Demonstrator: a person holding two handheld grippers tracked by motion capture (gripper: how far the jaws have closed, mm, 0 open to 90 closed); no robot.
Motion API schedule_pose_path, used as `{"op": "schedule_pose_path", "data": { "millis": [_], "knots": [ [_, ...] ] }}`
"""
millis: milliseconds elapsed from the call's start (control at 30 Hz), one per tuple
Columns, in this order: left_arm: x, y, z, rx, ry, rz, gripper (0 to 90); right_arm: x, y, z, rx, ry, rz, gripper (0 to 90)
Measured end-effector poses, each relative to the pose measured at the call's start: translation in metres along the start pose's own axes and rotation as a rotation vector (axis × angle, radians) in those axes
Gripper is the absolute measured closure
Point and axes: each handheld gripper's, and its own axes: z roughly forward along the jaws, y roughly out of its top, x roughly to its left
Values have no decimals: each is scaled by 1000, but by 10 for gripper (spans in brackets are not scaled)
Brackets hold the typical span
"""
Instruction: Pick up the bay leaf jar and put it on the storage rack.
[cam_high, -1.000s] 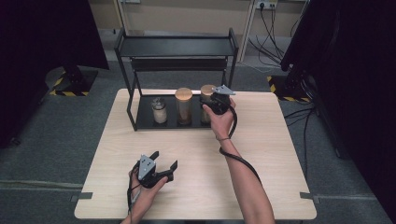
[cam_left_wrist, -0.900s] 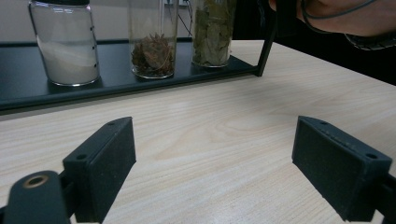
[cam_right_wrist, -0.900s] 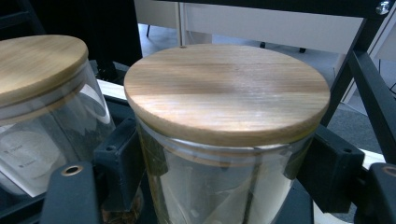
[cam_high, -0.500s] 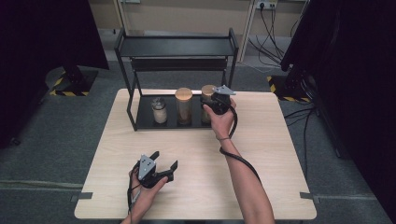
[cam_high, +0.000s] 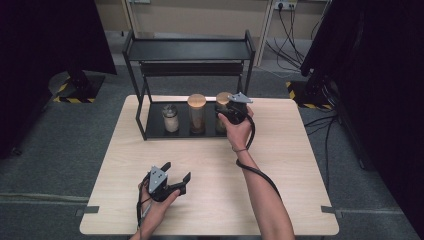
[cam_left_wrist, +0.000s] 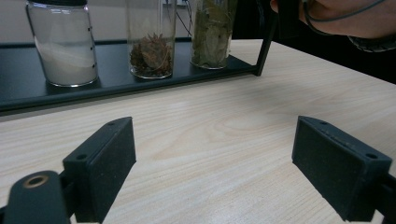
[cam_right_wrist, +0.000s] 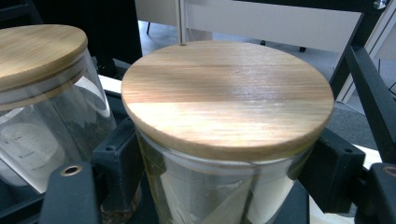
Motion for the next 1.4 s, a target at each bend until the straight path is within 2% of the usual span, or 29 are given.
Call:
{"op": "schedule_pose_path", "data": {
  "millis": [433, 533, 733, 933, 1400],
  "knots": [
    [-1, 0, 0, -2, -1, 1, 130, 0, -1, -3, 12, 9, -11, 226],
    [-1, 0, 0, -1, 0, 3, 130, -1, -2, -4, 15, 14, -11, 197],
    [-1, 0, 0, -1, -1, 3, 130, -2, -3, -7, 18, 31, 21, 130],
    [-1, 0, 0, 0, -1, 5, 130, -1, -2, -10, 19, 26, 9, 97],
    [-2, 0, 0, -1, 1, 8, 130, 4, -6, -18, 20, 39, 11, 74]
  ]
}}
